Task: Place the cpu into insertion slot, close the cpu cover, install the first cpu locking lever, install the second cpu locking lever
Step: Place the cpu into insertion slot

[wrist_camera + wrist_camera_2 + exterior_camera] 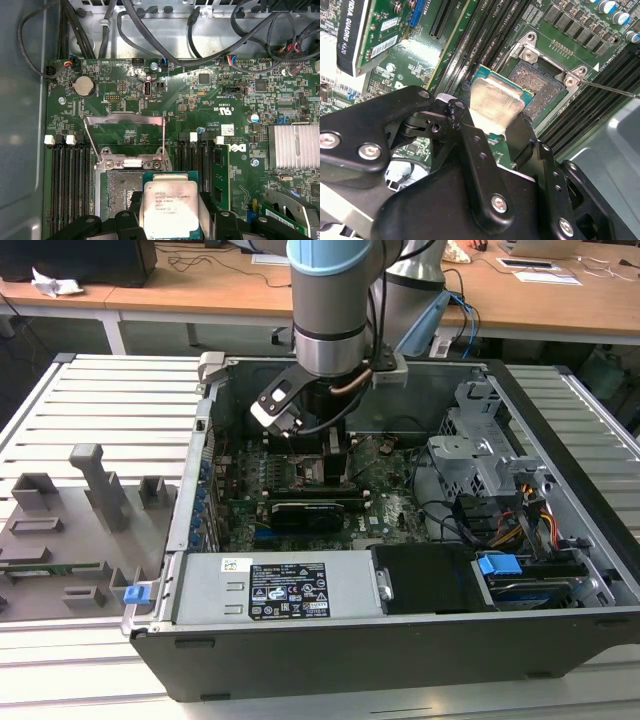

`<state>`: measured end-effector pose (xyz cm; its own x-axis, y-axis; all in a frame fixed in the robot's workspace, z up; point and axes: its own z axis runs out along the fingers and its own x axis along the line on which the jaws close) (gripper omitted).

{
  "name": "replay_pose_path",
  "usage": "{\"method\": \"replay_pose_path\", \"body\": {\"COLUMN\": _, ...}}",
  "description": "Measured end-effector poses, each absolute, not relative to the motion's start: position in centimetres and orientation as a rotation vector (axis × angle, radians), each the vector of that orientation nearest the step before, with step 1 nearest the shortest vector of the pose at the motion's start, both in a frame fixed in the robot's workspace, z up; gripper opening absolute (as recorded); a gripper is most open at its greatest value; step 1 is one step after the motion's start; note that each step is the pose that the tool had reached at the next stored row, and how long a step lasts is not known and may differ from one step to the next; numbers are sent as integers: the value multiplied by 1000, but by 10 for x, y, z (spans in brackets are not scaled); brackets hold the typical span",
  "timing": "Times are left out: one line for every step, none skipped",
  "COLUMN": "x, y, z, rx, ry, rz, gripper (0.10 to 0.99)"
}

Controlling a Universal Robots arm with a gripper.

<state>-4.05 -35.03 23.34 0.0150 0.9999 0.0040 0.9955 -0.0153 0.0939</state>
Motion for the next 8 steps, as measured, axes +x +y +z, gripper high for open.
{"method": "replay_pose_path", "body": {"x": -41, "y": -350, "z": 233, "rx": 2191, "ry": 2158, "rz": 106, "gripper": 525}}
{"method": "replay_pose_path", "body": {"x": -41, "y": -350, "z": 233, "rx": 2191, "ry": 2158, "rz": 106, "gripper": 525}}
{"method": "replay_pose_path", "body": {"x": -41, "y": -350, "z": 232, "rx": 2191, "ry": 2158, "rz": 106, "gripper": 525}}
{"method": "replay_pose_path", "body": {"x": -41, "y": -350, "z": 232, "rx": 2191, "ry": 2158, "rz": 106, "gripper": 525}}
{"method": "replay_pose_path", "body": {"x": -41, "y": -350, "z": 232, "rx": 2191, "ry": 2158, "rz": 106, "gripper": 525}}
{"method": "replay_pose_path", "body": {"x": -41, "y": -350, "z": 232, "rx": 2191, "ry": 2158, "rz": 106, "gripper": 525}}
{"method": "replay_pose_path", "body": {"x": -41, "y": -350, "z": 231, "rx": 2191, "ry": 2158, "rz": 106, "gripper": 525}}
{"method": "replay_pose_path", "body": {"x": -41, "y": -350, "z": 231, "rx": 2191, "ry": 2158, "rz": 106, "gripper": 525}}
